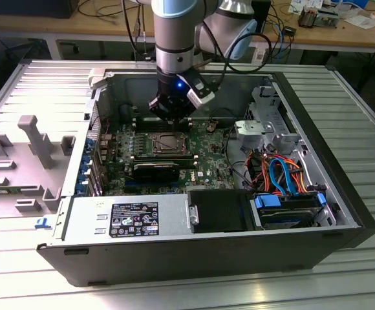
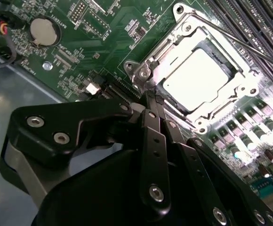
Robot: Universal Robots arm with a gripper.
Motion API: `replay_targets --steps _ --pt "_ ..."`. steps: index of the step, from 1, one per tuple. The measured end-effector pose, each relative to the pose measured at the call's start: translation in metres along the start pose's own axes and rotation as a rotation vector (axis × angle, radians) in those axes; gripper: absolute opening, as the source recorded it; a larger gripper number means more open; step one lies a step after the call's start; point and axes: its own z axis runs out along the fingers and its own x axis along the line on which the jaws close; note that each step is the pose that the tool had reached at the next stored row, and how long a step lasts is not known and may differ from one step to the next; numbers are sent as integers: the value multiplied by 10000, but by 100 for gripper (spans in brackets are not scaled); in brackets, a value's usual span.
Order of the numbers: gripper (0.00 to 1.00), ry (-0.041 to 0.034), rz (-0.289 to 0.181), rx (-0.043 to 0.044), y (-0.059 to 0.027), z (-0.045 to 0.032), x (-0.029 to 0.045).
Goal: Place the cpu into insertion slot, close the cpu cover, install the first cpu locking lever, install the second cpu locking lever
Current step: 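Install the first cpu locking lever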
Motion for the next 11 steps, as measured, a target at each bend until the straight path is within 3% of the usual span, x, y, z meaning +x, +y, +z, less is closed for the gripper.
replay_targets --steps 4,11 --pt "11 5 0 -29 -18 -43 -5" --pt "11 53 12 -39 -215 -42 26"
